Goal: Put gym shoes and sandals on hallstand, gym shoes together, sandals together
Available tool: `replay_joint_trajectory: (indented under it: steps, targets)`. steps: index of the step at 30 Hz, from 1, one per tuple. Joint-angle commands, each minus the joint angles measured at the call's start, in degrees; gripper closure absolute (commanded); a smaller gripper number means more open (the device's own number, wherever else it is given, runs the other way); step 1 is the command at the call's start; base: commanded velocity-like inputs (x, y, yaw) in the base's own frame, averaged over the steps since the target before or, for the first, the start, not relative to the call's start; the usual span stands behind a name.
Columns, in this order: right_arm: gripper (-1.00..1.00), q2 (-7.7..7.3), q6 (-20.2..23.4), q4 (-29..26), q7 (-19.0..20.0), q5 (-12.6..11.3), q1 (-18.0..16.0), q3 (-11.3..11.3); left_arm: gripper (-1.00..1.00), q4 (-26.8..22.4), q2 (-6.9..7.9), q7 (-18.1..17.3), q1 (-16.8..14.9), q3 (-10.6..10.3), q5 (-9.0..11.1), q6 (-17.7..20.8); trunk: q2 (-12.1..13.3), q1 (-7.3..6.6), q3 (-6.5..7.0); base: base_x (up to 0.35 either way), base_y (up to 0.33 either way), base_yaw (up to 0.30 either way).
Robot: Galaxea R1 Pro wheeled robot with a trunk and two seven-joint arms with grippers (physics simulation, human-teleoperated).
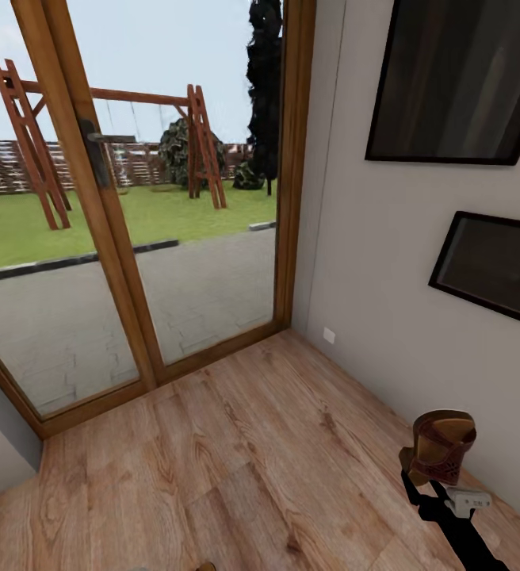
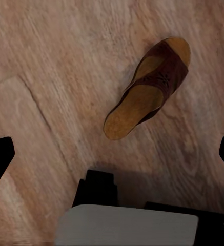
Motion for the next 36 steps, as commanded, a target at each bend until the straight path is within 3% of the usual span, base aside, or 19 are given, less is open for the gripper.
replay_joint_trajectory:
  steps: [1, 20, 36]
  targets:
    - [1.00, 0.01, 0.06, 0.01, 0.12, -0.14, 0.01, 0.00, -1.00, 0.33, 0.01, 0.00, 0.19, 0.00, -0.01, 0.06, 0.00, 0.00, 0.00, 0.000, 0.000, 0.000]
    - [1.00, 0.01, 0.06, 0.04, 0.09, -0.14, 0.02, 0.01, -1.00, 6.44, 0.02, 0.18, 0.51, 0.07, 0.03, 0.16, 0.00, 0.00, 0.00, 0.000, 0.000, 0.000]
    - [1.00, 0.06, 0.06, 0.04, 0.17, -0.07, 0.02, 0.04, -1.00, 6.42, 0.15, 0.08, 0.51, -0.33, -0.62, 0.16, 0.00, 0.00, 0.00, 0.000, 0.000, 0.000]
